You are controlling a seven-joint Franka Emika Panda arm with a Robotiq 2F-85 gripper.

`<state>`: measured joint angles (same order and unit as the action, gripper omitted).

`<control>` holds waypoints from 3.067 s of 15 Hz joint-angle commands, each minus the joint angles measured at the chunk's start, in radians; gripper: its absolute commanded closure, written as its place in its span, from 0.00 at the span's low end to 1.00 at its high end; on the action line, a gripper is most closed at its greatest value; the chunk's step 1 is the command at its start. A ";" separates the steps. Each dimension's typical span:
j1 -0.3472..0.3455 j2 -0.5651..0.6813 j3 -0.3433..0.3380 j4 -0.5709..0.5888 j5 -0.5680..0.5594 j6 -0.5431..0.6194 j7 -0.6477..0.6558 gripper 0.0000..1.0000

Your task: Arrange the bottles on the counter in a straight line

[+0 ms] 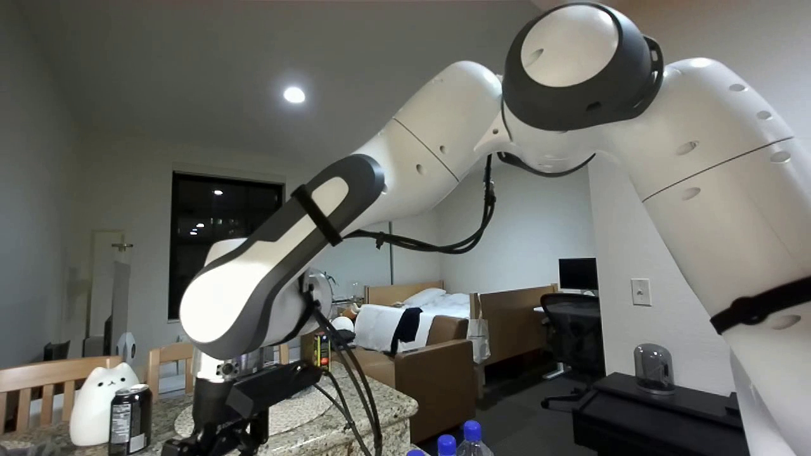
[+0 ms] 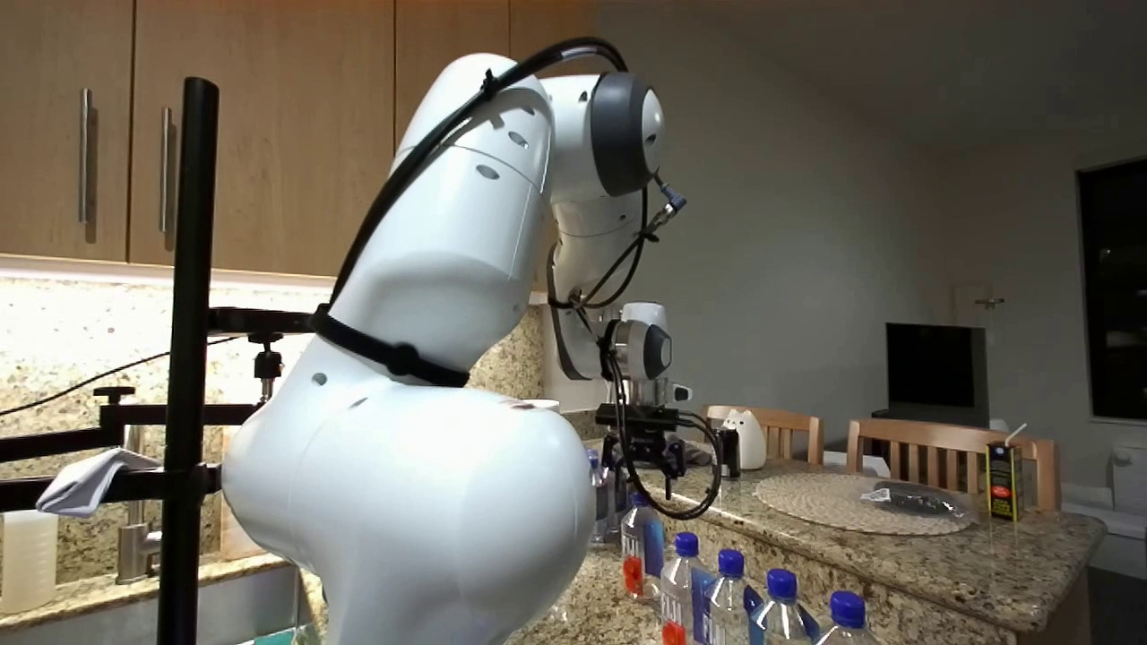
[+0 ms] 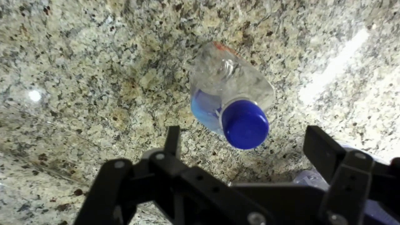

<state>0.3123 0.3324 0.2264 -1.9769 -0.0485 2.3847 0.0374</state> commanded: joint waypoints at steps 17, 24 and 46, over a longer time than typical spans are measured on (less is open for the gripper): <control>0.031 0.042 -0.031 0.050 -0.079 -0.019 0.037 0.70; 0.029 0.020 -0.029 0.035 -0.079 -0.038 0.034 0.39; 0.030 -0.046 -0.004 -0.022 -0.072 -0.122 0.026 0.90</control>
<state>0.3416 0.3403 0.2193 -1.9507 -0.0989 2.2760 0.0375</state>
